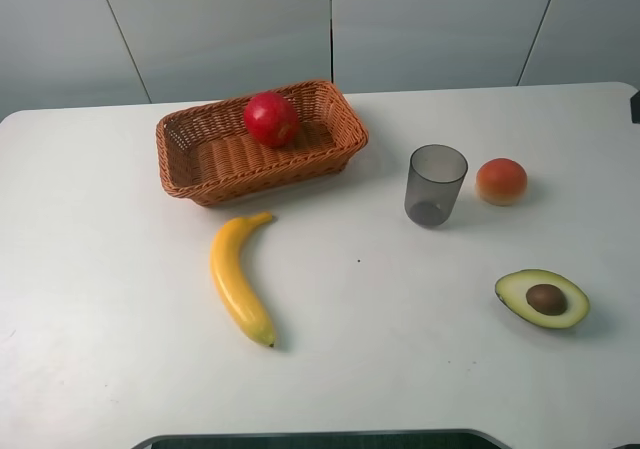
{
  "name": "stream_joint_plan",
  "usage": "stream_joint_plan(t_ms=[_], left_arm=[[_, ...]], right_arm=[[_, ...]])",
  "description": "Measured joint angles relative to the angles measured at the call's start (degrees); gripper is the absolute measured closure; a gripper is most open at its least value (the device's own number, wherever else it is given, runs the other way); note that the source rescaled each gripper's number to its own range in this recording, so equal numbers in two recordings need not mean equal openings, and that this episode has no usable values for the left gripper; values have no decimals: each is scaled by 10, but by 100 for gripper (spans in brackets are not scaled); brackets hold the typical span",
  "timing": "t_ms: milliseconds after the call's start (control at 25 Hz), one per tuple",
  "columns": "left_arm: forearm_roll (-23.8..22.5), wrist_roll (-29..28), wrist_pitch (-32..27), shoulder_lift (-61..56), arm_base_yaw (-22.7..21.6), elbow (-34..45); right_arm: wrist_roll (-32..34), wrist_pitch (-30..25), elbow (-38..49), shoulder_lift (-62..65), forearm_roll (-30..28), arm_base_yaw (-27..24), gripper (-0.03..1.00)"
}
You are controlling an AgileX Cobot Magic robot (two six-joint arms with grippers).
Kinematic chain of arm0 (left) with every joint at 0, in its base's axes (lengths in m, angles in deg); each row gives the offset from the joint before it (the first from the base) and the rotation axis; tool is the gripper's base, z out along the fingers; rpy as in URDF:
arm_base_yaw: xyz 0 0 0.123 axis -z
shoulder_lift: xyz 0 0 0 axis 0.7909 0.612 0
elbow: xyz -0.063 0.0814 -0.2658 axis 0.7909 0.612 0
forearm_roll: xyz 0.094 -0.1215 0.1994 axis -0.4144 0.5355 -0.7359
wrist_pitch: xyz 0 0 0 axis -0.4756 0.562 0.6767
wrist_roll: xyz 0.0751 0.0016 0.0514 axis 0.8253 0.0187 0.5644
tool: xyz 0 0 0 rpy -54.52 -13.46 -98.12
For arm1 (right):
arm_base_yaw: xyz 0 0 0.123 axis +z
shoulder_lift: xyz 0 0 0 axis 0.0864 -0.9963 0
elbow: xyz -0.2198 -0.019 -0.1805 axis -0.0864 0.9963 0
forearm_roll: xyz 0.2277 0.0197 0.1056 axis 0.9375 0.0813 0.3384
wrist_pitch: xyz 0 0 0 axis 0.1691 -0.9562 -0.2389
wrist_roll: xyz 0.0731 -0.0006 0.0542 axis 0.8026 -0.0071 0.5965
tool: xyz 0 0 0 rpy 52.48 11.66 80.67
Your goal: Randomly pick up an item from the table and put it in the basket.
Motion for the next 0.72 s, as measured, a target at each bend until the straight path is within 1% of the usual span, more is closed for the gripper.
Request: stream_joint_plan(t_ms=[200,320,440,720], left_arm=[[0,0,0,0,0,0],[0,0,0,0,0,0],[0,0,0,0,0,0],[0,0,0,0,0,0]], right_arm=[[-2,2,80,145,0,0,-3],[-22,2,122,231,0,0,-3],[-49,-1,143,308,0,0,-3],[-56,-44,165,431,0,0,-3]])
